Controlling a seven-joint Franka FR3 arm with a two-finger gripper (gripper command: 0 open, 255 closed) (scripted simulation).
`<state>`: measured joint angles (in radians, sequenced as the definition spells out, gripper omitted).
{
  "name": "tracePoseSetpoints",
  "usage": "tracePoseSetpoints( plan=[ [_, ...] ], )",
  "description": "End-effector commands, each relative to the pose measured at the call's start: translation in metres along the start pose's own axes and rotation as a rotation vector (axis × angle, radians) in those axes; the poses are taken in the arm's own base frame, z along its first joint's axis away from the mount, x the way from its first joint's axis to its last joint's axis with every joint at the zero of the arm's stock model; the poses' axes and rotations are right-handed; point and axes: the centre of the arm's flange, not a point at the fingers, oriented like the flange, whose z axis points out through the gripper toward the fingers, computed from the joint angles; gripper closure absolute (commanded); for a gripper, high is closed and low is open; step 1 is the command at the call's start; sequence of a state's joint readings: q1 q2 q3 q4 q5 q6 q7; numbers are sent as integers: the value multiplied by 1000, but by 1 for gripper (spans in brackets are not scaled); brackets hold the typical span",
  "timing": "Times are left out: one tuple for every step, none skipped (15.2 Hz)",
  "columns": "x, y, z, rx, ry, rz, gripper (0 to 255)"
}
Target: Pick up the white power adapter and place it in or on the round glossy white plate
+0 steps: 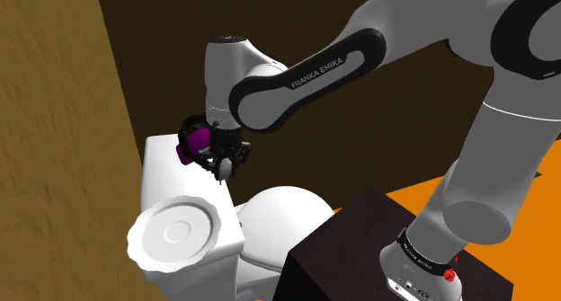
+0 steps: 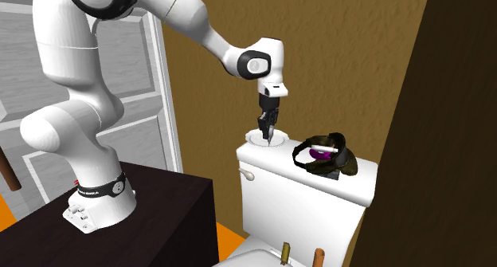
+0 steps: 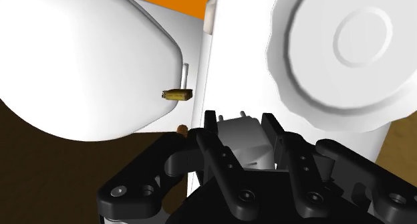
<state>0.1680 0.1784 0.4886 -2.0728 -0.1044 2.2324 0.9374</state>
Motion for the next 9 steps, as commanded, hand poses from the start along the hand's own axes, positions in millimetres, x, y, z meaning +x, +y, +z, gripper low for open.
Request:
tracePoseSetpoints(
  plan=[
    [0,0,-10,0,0,0,255],
    [0,0,-16,0,0,0,255],
    [0,0,-21,0,0,0,255],
    [0,0,-26,0,0,0,255],
    [0,0,-31,0,0,0,255],
    [0,0,-34,0,0,0,255],
    [-6,-11,-34,0,0,0,255],
    [-13,-23,-35,0,0,0,255],
    [-19,-34,-36,0,0,0,255]
  ],
)
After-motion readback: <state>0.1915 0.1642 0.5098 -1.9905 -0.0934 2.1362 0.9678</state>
